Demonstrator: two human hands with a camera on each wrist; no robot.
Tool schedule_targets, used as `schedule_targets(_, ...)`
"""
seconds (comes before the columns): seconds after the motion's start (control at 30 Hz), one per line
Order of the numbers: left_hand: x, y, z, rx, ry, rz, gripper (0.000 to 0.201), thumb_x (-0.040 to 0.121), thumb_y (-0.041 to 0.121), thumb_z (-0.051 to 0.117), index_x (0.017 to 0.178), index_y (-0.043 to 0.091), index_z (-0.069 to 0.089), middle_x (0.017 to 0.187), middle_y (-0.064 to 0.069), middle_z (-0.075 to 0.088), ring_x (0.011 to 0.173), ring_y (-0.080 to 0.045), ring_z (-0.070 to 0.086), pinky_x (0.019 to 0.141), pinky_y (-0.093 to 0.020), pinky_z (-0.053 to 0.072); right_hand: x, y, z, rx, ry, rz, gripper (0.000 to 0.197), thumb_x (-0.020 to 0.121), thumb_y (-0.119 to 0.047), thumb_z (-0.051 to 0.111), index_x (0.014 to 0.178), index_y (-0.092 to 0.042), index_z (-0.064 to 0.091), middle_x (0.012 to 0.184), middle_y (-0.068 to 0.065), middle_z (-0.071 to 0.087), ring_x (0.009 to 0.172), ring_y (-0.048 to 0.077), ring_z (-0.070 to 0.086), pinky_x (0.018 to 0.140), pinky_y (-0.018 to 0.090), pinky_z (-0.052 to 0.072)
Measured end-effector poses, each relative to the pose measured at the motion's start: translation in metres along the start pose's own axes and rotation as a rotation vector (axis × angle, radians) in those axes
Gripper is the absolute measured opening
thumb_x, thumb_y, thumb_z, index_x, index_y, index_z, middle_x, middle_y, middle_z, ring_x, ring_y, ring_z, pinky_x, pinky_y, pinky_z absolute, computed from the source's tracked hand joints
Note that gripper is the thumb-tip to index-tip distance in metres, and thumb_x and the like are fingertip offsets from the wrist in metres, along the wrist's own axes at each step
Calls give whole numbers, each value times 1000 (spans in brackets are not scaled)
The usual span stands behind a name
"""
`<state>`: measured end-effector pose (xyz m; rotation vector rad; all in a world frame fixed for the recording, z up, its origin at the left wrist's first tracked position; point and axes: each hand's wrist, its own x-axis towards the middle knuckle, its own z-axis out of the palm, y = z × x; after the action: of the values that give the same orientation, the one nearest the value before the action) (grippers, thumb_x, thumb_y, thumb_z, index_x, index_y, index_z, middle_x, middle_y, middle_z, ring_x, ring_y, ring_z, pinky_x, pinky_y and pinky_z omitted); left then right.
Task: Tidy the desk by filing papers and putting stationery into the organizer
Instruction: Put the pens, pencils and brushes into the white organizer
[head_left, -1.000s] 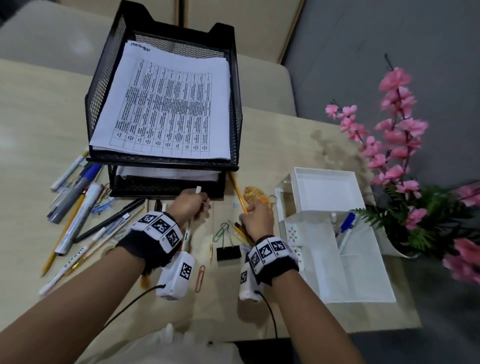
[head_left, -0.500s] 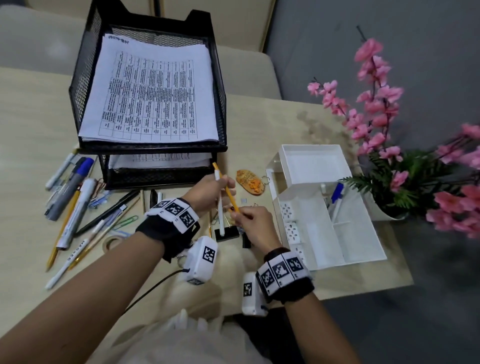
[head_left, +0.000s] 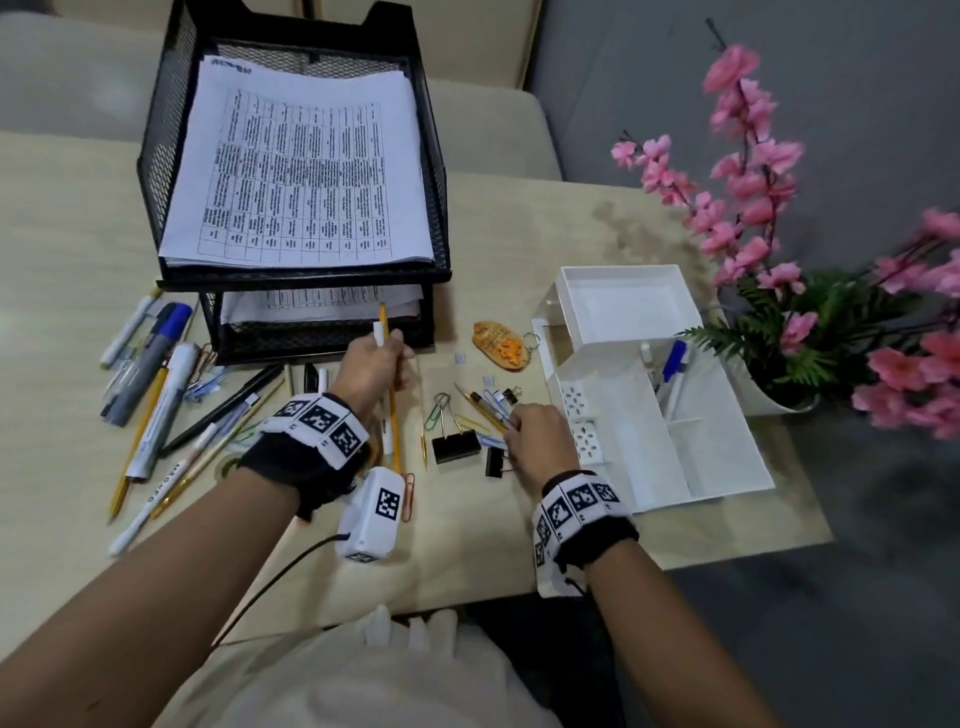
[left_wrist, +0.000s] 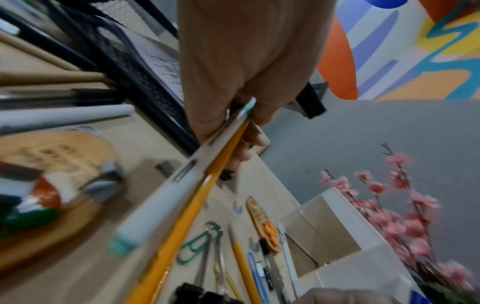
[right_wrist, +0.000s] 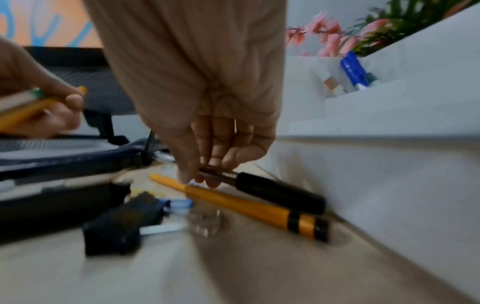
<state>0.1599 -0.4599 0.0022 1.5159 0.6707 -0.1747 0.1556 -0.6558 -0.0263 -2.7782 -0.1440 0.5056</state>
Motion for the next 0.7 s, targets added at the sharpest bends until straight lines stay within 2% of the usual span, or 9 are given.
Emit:
schedule_targets(0.13, -9, 18, 29, 283, -74, 168, 42, 99, 32, 37, 66, 15, 59, 85, -7, 58, 78, -17, 51, 73, -27, 37, -13, 6, -31, 366, 161, 76, 14, 86, -8, 60, 85, 2, 70, 85, 8, 64, 82, 20, 55, 71, 18, 38)
schedule_targets(0.2, -15, 37, 47, 344, -140, 248, 42, 99, 33, 38, 66, 17, 58, 86, -5, 56, 77, -16, 50, 69, -27, 36, -20, 16, -60, 509, 277, 100, 13, 87, -10, 60, 90, 0, 69, 86, 6, 65, 82, 17, 55, 70, 15, 37)
schedule_targets(0.3, -24, 65, 80, 340, -258, 328, 36, 97, 31, 44, 66, 18, 59, 78, -5, 59, 71, -17, 55, 76, -33, 44, -27, 39, -104, 610, 502, 132, 13, 88, -7, 58, 101, -4, 60, 80, -3, 59, 76, 11, 58, 67, 18, 42)
schedule_targets(0.37, -30, 80, 105, 332, -284, 426, 28, 94, 27, 51, 72, 14, 62, 77, -7, 61, 73, -20, 57, 79, -35, 49, -31, 56, -128, 678, 655, 141, 42, 86, 0, 57, 126, -11, 47, 77, -6, 55, 67, 3, 55, 65, 12, 47)
schedule_targets(0.43, -38, 92, 132, 333, -274, 517, 17, 90, 23, 58, 80, 11, 65, 74, -5, 62, 73, -18, 57, 74, -29, 47, -32, 73, -144, 673, 749, 147, 75, 83, 6, 56, 142, -30, 26, 94, 8, 60, 70, 13, 55, 74, 18, 50)
schedule_targets(0.5, -43, 99, 159, 346, -257, 582, 13, 86, 20, 63, 85, 9, 68, 75, -4, 64, 74, -16, 57, 70, -24, 44, -29, 85, -154, 605, 766, 129, 84, 81, 10, 54, 142, -38, 21, 112, 18, 57, 70, 17, 52, 76, 30, 52)
schedule_targets(0.53, -43, 100, 172, 362, -251, 594, 14, 84, 20, 65, 86, 7, 70, 78, -6, 66, 75, -16, 58, 69, -22, 43, -25, 90, -156, 552, 740, 114, 82, 81, 10, 53, 142, -37, 23, 104, 16, 58, 66, 14, 50, 74, 33, 52)
schedule_targets(0.6, -44, 100, 196, 396, -259, 610, 14, 81, 18, 68, 85, 5, 70, 85, -10, 71, 78, -20, 61, 71, -23, 45, -16, 98, -155, 450, 646, 102, 72, 85, 6, 52, 140, -34, 29, 84, 4, 53, 64, 6, 47, 72, 32, 50)
schedule_targets(0.7, -45, 96, 224, 464, -266, 659, 13, 80, 16, 68, 83, 3, 68, 87, -15, 72, 84, -29, 65, 76, -31, 49, -7, 111, -147, 357, 537, 78, 65, 88, 3, 49, 138, -32, 30, 89, 6, 55, 73, 14, 53, 67, 25, 42)
